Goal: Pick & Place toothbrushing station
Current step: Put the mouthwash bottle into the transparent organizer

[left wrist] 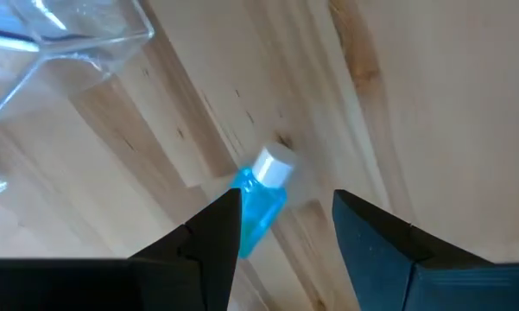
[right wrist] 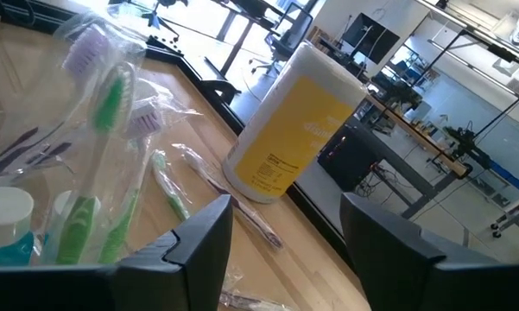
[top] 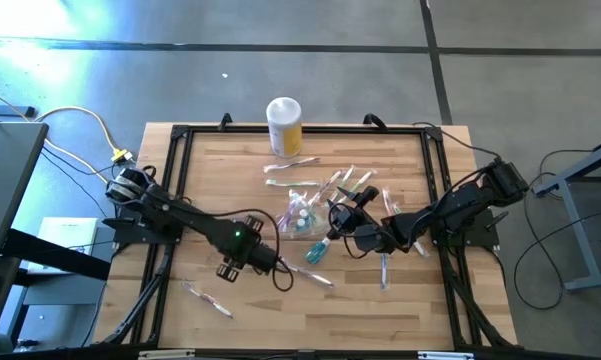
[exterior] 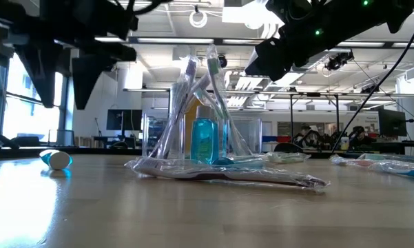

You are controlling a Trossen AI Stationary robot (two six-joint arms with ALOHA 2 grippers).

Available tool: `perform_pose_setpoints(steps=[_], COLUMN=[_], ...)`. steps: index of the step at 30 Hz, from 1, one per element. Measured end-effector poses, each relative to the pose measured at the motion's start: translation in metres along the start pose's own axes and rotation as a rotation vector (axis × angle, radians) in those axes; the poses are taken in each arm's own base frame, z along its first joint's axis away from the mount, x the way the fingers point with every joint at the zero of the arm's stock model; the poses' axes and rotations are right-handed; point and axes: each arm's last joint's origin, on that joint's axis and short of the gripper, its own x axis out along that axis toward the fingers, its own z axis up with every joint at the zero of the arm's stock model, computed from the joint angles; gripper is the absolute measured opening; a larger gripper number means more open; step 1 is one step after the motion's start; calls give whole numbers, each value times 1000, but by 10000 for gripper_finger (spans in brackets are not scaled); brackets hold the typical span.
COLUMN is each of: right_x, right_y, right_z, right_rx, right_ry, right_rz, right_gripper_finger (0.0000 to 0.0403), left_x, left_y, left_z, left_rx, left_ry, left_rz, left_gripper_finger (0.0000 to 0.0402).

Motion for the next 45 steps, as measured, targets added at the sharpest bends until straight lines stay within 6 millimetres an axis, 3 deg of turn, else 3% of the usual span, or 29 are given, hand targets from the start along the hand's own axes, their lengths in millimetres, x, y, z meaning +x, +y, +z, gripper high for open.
perform_pose_setpoints(steps=[8,22,32,39,45], right_x=[0,0,0,0,0], right_y=[0,0,1,1,1], right_z=[-1,-1,-1,-1,-1], right_rx=[-4,4,4,4,4], right_ry=[3,2,2,2,2], right_rz=[3,18,21,22,22], right_gripper_finger=[208,208,208,208,208], left_x=[23,58,65,77,82], left_y=[15,11,5,4,4], left_z=[0,10,30,45,46], left_rx=[-49,-58,3,62,87], left_ry=[2,131,336,381,428], left_rz=[-2,-12,32,25,30], left_gripper_finger=[175,175,175,175,175])
